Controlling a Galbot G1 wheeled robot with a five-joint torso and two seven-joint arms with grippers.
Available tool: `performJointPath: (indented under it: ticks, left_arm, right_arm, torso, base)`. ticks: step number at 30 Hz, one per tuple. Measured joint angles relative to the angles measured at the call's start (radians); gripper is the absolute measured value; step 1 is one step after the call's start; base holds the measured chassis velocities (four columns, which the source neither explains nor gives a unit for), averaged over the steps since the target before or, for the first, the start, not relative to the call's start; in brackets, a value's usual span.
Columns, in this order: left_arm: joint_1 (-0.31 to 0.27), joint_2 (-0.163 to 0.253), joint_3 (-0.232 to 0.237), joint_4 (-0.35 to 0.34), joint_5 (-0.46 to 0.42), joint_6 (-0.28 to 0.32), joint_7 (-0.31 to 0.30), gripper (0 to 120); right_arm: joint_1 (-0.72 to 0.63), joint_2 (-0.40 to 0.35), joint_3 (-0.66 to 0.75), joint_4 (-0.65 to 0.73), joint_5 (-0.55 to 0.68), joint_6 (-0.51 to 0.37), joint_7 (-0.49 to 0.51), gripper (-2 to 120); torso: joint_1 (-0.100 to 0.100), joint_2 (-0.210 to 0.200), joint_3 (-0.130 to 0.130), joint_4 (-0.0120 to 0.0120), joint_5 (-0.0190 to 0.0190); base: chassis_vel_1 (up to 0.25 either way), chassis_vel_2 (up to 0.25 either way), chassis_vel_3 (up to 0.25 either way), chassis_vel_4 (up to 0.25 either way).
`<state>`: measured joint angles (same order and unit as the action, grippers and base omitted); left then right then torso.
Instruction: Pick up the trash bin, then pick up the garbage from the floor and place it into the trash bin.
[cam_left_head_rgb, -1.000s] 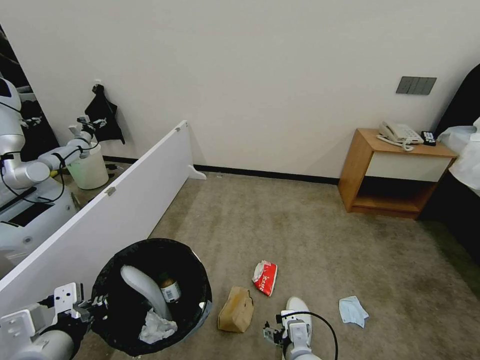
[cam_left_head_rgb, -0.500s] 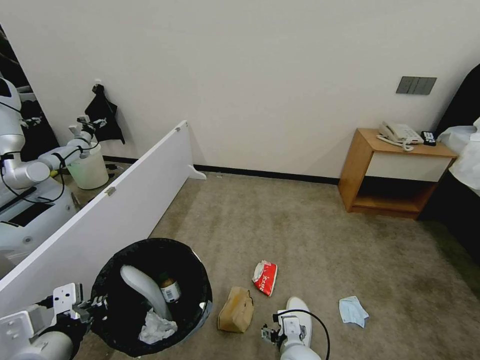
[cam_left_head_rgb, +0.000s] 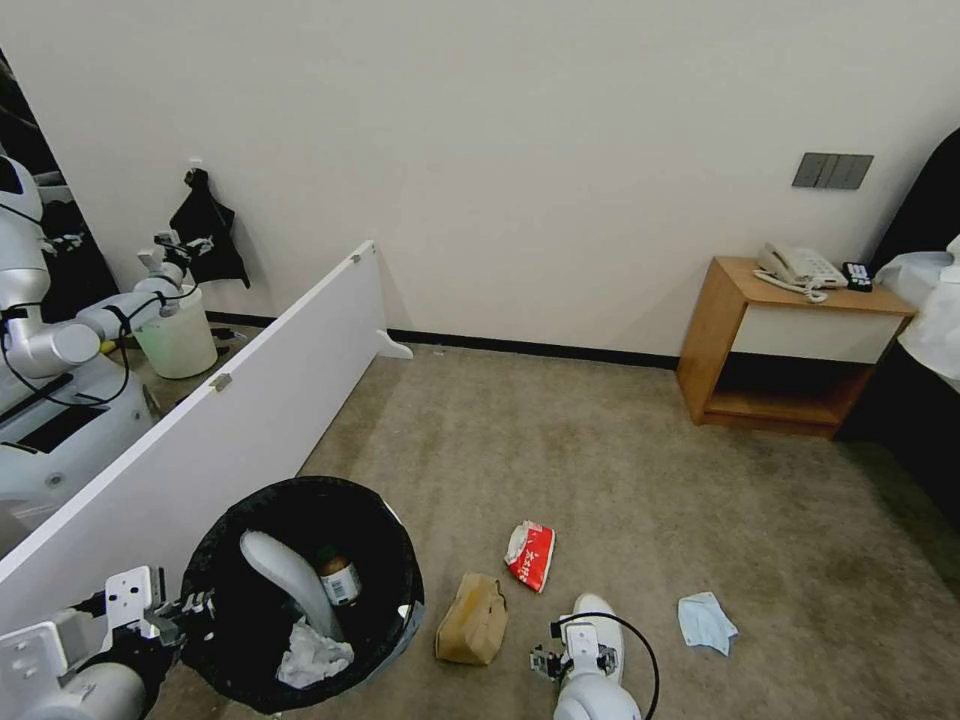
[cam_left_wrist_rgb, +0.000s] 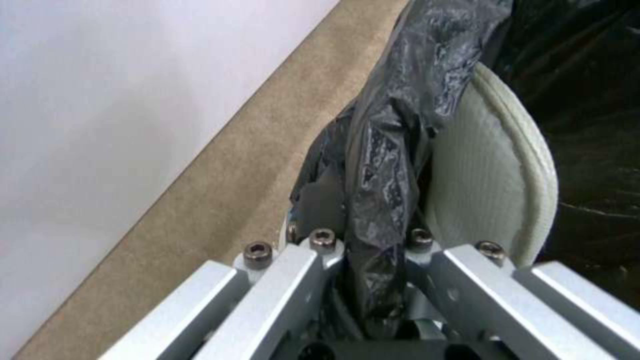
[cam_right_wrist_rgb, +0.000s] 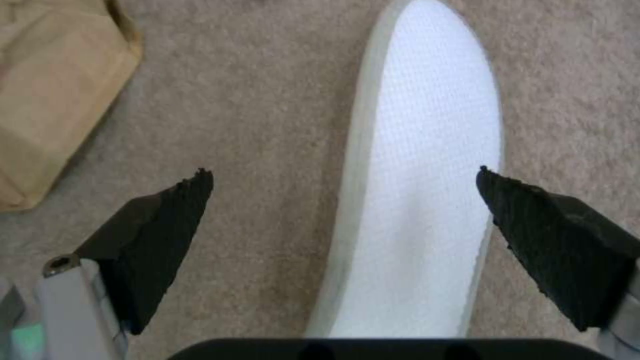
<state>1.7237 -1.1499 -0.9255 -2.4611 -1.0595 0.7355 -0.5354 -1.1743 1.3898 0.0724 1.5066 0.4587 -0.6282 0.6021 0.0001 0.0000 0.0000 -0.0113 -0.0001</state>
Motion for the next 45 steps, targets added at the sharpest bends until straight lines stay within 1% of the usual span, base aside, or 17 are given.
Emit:
performJointPath:
  ticks: [22, 45]
  left_arm:
    - [-0.010, 0.006, 0.000, 0.009, -0.007, 0.000, 0.003, 3]
    - [-0.016, 0.008, 0.003, 0.015, -0.008, 0.000, 0.004, 3]
  right_arm:
    - [0.001, -0.004, 0.044, -0.034, -0.020, -0.015, 0.035, 100]
    - [0.008, -0.004, 0.057, -0.059, -0.026, -0.013, 0.028, 100]
  torso:
    - [0.000, 0.000, 0.000, 0.0000, 0.0001]
    - [0.000, 0.000, 0.000, 0.0000, 0.0000]
  base:
    - [0.000, 0.000, 0.000, 0.000]
    - [0.000, 0.000, 0.000, 0.000]
